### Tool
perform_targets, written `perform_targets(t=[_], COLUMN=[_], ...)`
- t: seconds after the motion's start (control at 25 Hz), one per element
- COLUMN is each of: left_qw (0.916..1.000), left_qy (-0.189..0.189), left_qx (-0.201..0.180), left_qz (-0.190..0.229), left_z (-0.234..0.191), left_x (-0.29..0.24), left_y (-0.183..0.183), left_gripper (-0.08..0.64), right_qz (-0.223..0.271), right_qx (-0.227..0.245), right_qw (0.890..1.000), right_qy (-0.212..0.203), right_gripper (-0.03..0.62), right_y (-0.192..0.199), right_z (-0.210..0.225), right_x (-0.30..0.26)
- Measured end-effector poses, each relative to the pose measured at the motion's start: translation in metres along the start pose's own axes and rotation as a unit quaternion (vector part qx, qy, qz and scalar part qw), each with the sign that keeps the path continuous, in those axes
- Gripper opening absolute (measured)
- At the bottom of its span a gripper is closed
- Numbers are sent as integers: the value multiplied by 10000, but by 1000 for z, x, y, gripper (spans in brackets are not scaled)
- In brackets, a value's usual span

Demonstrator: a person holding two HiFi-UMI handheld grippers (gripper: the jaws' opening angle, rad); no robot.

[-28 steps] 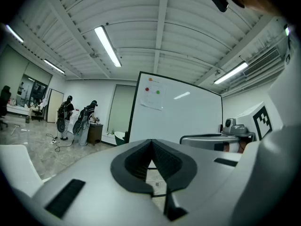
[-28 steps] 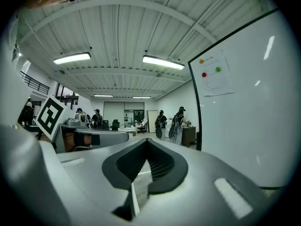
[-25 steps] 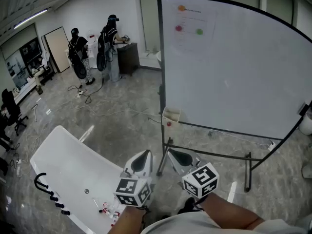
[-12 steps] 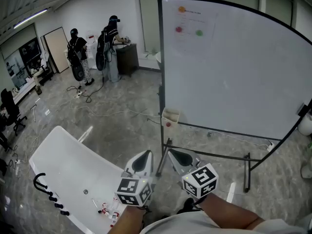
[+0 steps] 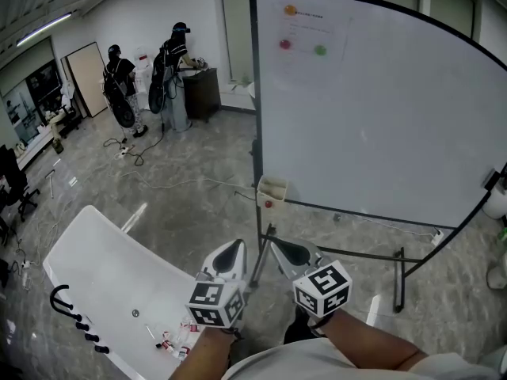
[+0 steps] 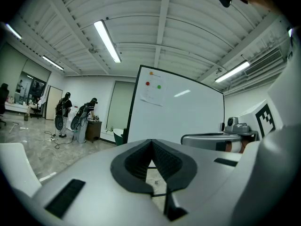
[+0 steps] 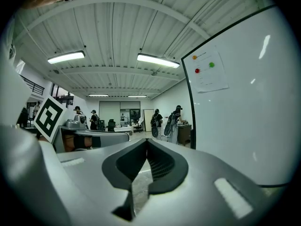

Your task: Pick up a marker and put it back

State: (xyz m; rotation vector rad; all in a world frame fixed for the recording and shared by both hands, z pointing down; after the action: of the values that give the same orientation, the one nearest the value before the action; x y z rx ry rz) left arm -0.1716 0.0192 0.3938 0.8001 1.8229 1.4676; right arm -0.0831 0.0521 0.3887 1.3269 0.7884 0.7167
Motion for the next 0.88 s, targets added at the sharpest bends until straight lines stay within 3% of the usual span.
perform_targets(t=[0.28,0.56,0.88], left_qw=[9998,9989,9961], left_qy=[-136,-371,-716], left_qx=[7,119,292], left_qz=[-148,-276,-418], left_z=[-9,-24,-39], left_x=[-61,-148,-241], left_y=[10,15,29], left_gripper=[3,3,5], right_qz=[-66,-264,-874], right_qx=[-53,-42,263], right_qw=[9999,9992,9910], right_qy=[-73,-287,-978], right_gripper=[5,5,11], right_y=[9,15,34], right_z=[55,141,226], right_x=[-28,-73,-133])
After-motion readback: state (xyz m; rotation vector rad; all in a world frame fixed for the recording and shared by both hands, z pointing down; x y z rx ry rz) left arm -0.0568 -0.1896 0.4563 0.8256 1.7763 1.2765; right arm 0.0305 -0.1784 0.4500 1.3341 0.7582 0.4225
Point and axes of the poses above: the fingertips, and each gripper's own axes: x backward along the fingers, z to its right, y out of its underside, the point moved 2 cm from there along x, backward along the fingers, and after that the axes turned 7 degrees about -y, right-handed, at the moved point
